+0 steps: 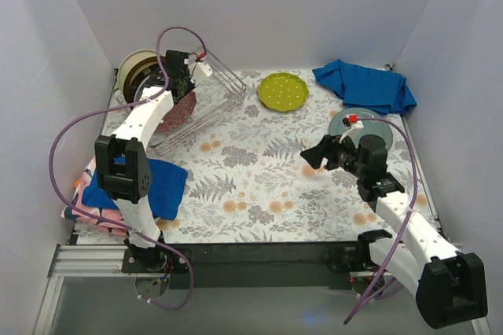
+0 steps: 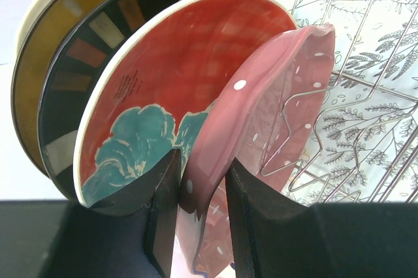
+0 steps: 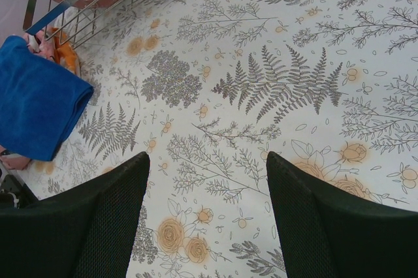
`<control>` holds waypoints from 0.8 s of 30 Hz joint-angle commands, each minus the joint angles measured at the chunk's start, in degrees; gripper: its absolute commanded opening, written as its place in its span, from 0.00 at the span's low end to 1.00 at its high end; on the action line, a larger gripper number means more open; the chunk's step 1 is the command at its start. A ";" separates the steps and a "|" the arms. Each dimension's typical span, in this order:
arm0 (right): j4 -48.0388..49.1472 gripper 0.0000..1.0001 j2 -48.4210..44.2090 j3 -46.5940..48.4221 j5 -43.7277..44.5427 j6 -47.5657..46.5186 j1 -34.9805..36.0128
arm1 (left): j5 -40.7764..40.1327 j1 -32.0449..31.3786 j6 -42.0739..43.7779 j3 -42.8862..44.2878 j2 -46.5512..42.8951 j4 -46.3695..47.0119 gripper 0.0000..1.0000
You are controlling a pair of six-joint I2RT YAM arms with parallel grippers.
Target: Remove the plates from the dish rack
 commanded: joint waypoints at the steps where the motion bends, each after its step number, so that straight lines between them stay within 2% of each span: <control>1: 0.75 0.77 -1.10 0.46 0.42 -1.25 0.27 | -4.63 -0.58 2.83 -1.79 -1.05 4.94 0.16; 7: 0.75 0.77 -1.28 0.37 0.60 -1.34 0.18 | -5.95 -0.76 4.23 -4.34 -1.76 8.64 0.17; 13: 0.66 0.77 -1.19 0.46 0.77 -1.42 0.18 | -5.34 -0.84 5.11 -4.34 -1.93 9.34 0.24; 24: 0.48 0.77 -1.36 0.46 1.21 -1.51 0.27 | -3.32 -0.75 5.12 -4.44 -1.67 4.00 0.33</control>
